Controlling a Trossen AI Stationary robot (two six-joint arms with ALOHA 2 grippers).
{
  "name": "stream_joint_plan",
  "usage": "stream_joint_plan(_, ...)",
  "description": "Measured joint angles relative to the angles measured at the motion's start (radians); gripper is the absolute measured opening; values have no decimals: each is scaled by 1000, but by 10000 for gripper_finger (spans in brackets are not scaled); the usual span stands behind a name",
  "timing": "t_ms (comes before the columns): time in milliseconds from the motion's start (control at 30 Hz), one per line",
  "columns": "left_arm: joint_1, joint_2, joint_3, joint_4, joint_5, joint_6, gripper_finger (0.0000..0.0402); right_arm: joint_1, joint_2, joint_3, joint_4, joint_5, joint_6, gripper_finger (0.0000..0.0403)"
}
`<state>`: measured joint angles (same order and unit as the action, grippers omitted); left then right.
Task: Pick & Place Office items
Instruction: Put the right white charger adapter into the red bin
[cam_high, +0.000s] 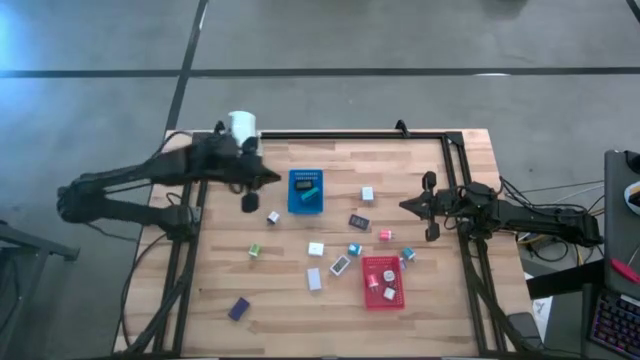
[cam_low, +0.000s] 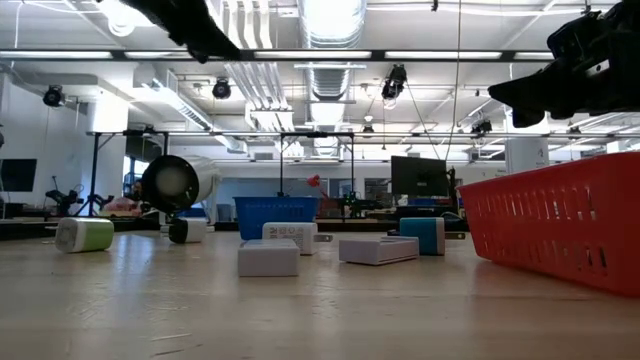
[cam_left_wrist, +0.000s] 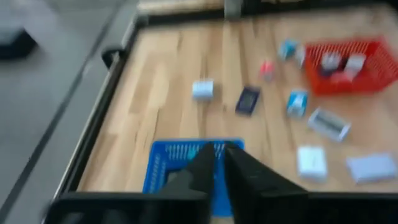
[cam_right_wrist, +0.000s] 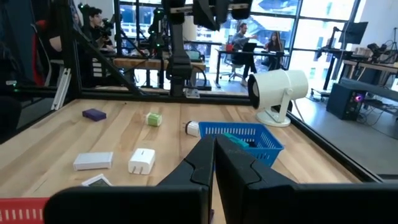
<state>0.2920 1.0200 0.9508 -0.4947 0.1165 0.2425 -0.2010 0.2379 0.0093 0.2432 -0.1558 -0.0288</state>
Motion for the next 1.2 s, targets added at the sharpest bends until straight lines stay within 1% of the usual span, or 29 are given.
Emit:
stream_joint_plan(67, 0, -84, -73, 79, 0, -49, 8, 0, 0, 0, 0, 0, 0, 8)
stream_joint_plan(133, 0, -168, -142, 146, 0, -70, 10, 0, 0, 0, 1, 0, 0, 8)
stream_joint_plan(333, -34, -383, -324, 276, 15, -64, 4, 0, 0, 0, 3, 0, 8, 8)
stream_joint_plan(533, -72, -555, -501, 481, 16, -59, 3, 0, 0, 0, 24, 0, 11, 8)
stream_joint_plan(800, -90, -690, -699, 645, 20, -11, 2, 0, 1, 0, 24, 0, 28, 8)
stream_joint_plan(1000, -90, -786, -820, 695, 22, -59, 3, 0, 1, 0, 24, 0, 29, 8)
stream_joint_plan(1067, -90, -805, -863, 708, 22, -67, 5, 0, 2, 0, 24, 0, 29, 8)
stream_joint_plan(1200, -89, -828, -925, 769, -11, -18, 8, 0, 2, 0, 24, 1, 20, 8)
